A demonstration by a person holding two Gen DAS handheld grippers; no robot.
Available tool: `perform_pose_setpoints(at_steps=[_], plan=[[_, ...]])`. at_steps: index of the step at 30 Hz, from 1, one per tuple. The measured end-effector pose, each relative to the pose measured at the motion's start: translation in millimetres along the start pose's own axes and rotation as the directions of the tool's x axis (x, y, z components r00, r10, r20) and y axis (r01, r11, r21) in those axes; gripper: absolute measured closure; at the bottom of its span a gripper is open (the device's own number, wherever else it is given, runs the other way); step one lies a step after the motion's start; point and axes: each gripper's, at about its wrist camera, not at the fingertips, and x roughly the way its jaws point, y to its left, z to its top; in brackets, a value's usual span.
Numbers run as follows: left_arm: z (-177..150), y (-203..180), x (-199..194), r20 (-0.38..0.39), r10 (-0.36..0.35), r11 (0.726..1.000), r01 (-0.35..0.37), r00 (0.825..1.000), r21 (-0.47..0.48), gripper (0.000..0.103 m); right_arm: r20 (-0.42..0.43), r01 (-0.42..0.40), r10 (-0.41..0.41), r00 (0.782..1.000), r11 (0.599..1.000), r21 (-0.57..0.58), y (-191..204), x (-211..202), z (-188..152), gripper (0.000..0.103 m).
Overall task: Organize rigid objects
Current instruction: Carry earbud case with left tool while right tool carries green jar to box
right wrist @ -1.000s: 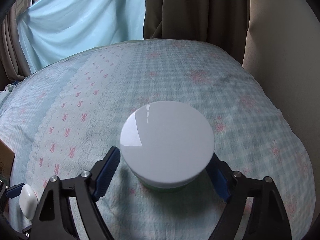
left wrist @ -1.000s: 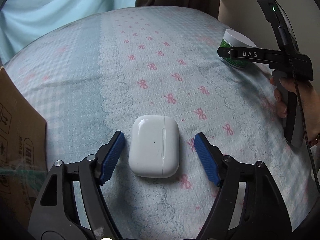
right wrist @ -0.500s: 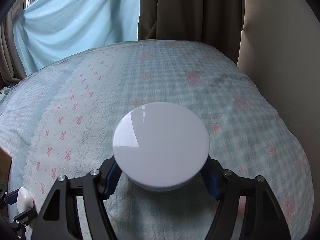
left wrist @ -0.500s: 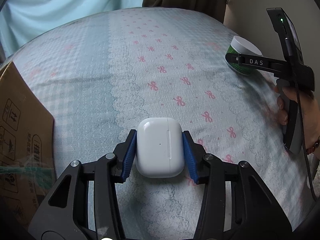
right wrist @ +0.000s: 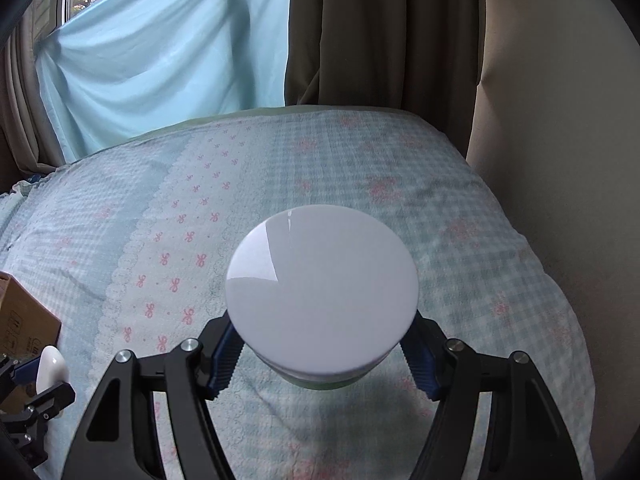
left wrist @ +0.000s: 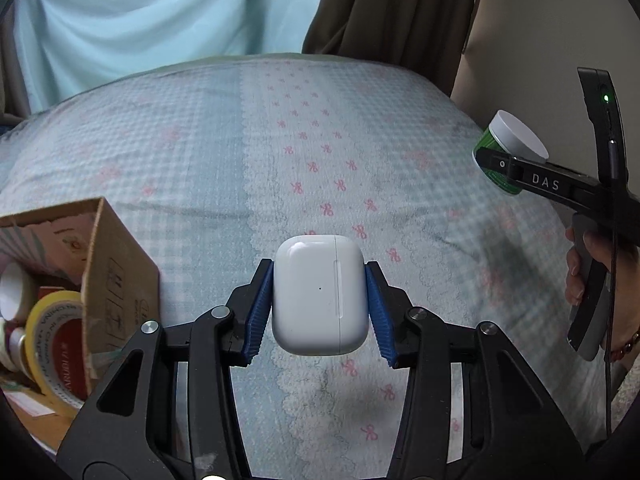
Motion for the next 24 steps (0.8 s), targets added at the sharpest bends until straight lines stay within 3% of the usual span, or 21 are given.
perform_pose_setpoints(at_steps=[6, 12, 18, 24], plan=[[43, 4, -75, 0.050, 0.032, 0.998, -0.029, 0.998, -0.056, 0.062, 0.007, -0.025, 0.025, 1.000, 1.000, -0.009, 12, -72, 29, 0.037], [73, 22, -157, 0.048, 0.077, 0.990, -0.071, 0.996, -0.122, 0.062, 0.010, -0.076, 0.077, 0.997, 0.996, -0.042, 41, -157, 63, 0.037], [87, 57, -228, 0.047, 0.128, 0.977, -0.117, 0.991, -0.180, 0.062, 0.003, -0.154, 0.155, 0.988, 0.986, -0.056, 83, -221, 88, 0.037], [90, 108, -270, 0.028, 0.165, 0.965, -0.156, 0.986, -0.211, 0.062, -0.019, -0.229, 0.228, 0.973, 0.969, -0.095, 142, -255, 99, 0.037]])
